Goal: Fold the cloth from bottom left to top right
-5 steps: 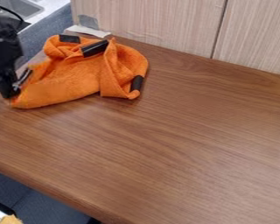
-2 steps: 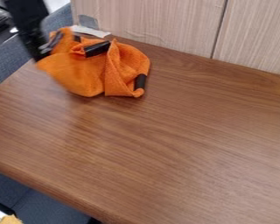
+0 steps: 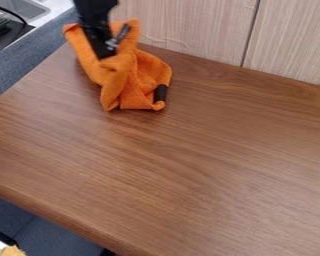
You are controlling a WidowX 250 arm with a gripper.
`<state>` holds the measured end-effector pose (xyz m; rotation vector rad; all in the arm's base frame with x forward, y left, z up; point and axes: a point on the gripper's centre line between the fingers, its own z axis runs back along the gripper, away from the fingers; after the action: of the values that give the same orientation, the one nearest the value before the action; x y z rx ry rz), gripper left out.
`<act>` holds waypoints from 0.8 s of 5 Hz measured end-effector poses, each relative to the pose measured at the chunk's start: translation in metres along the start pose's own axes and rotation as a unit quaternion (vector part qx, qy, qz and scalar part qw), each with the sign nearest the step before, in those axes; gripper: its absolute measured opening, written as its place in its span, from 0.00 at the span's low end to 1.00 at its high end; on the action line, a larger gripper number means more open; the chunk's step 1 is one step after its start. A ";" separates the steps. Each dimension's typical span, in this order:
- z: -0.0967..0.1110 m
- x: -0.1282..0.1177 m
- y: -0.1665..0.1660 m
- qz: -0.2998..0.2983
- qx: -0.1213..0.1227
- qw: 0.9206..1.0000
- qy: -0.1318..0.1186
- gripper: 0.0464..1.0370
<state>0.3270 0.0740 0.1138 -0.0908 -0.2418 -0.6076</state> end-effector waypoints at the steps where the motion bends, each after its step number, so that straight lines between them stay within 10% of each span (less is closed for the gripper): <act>1: -0.023 0.012 0.001 0.009 0.010 1.000 0.005 0.01; 4: -0.067 0.020 0.007 -0.011 0.010 0.998 0.060 0.03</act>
<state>0.3605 0.0581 0.0539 -0.0314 -0.1337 -0.6304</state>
